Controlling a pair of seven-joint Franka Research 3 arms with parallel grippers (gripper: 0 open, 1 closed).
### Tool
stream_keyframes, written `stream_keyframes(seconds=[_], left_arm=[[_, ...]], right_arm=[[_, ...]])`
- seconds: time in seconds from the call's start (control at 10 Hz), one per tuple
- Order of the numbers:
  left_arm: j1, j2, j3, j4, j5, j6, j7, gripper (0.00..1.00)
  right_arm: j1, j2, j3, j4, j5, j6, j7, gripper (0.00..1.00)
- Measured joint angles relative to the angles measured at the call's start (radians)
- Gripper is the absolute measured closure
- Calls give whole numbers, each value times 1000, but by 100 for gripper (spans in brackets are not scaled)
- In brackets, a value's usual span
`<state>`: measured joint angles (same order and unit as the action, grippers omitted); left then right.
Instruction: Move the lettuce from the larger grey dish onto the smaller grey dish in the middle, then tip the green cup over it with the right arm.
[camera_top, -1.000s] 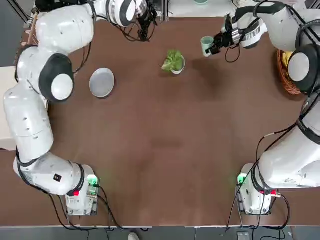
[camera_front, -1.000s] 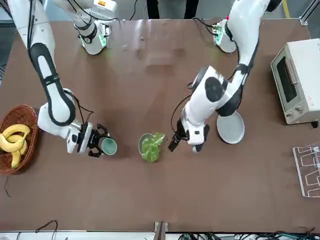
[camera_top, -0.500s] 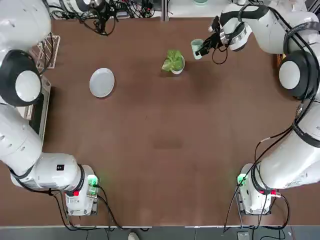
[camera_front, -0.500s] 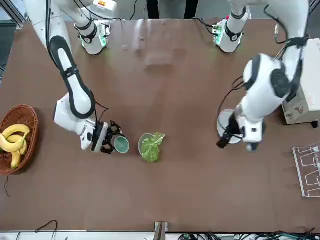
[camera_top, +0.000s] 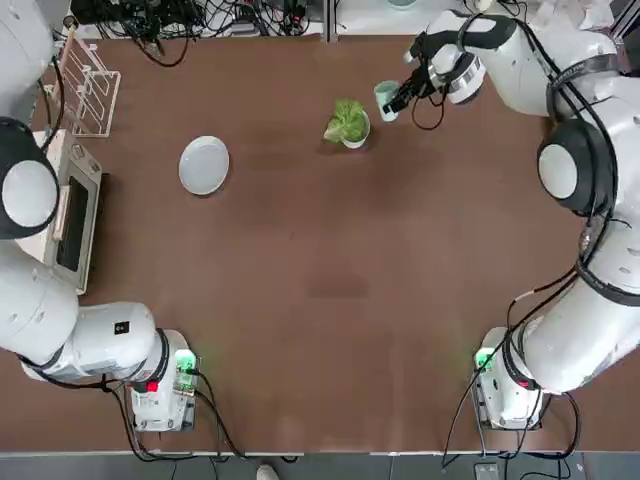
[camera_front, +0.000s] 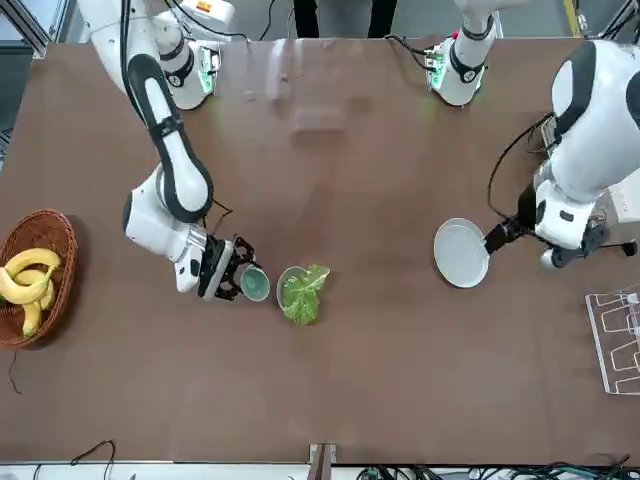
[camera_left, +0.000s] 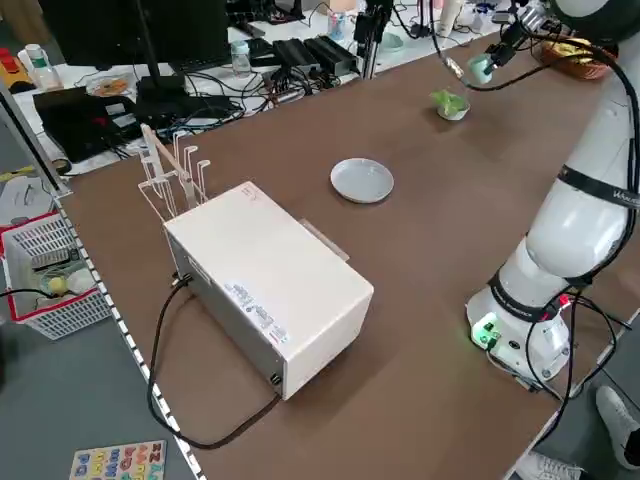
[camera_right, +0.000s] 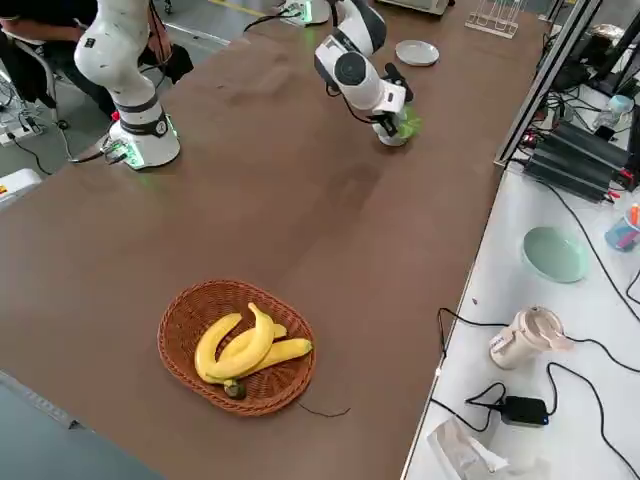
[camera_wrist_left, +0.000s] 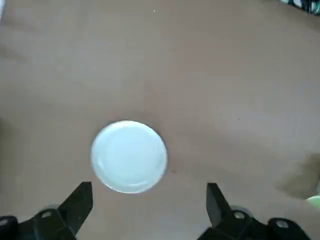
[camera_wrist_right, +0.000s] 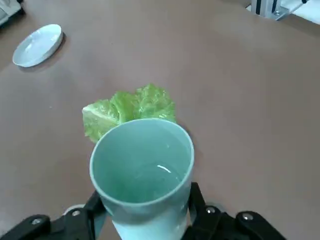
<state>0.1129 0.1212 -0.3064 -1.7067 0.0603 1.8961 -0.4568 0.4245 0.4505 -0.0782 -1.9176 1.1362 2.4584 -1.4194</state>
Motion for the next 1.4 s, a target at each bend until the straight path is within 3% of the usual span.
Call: stream_keyframes(seconds=[0.4,0.6,0.9,1.1,1.4], left_arm=[[0,-4,4,100,22,-173,247,0],[-7,-25,7,129,19,-200,259,0],[-94,-94,96,141,-1,-241,260,0],[-95,-108,111,166,-33,-248,264,0],[-93,-102,115,170,-58,-259,270,0]], right_arm=[[4,-2,-16,0,-110,1,59,32],[4,-7,-18,1,-138,2,111,32],[21,-25,-16,8,-209,0,307,32],[52,-29,-15,30,-257,-1,475,32],[85,-29,-15,39,-280,-8,587,32]])
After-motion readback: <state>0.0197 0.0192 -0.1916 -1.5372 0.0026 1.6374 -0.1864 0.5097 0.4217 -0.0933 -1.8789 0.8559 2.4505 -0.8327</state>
